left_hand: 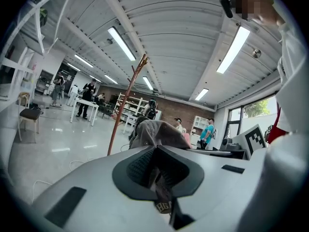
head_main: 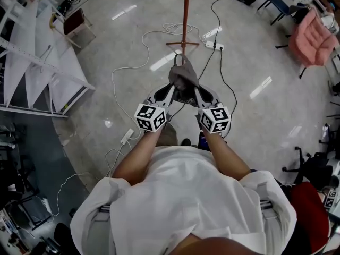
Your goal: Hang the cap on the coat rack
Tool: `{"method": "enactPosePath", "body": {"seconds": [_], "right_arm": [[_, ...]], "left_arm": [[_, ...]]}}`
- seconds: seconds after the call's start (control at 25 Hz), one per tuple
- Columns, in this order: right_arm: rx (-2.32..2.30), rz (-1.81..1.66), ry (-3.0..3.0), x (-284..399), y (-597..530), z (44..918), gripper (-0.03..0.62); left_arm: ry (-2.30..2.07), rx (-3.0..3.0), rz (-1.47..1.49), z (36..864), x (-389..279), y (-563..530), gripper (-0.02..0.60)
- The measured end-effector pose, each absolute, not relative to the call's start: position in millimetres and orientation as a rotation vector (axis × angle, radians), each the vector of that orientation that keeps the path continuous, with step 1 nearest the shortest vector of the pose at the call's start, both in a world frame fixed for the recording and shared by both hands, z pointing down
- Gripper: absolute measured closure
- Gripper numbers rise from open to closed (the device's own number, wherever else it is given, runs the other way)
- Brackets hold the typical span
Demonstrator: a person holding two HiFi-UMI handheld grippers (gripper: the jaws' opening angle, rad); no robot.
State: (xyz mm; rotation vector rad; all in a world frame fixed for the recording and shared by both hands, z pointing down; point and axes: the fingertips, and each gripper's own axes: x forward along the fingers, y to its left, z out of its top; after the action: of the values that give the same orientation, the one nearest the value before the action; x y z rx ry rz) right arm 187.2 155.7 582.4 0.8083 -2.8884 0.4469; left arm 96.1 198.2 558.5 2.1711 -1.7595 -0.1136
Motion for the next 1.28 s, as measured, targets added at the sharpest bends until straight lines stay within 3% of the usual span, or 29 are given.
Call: {"method": "enactPosePath", "body": {"seconds": [0.76,1.28], "right_arm": [[0.923,0.392,-2.874,64,26,552,0.566],[0.983,0.375,-2.879,25,-28,546,0.566]], "left_arm": [[-1.693,2.223,-0.191,529,-29,62,0.555],[-1.664,2.247,-0.186,527,-76,-5,0.558]]}}
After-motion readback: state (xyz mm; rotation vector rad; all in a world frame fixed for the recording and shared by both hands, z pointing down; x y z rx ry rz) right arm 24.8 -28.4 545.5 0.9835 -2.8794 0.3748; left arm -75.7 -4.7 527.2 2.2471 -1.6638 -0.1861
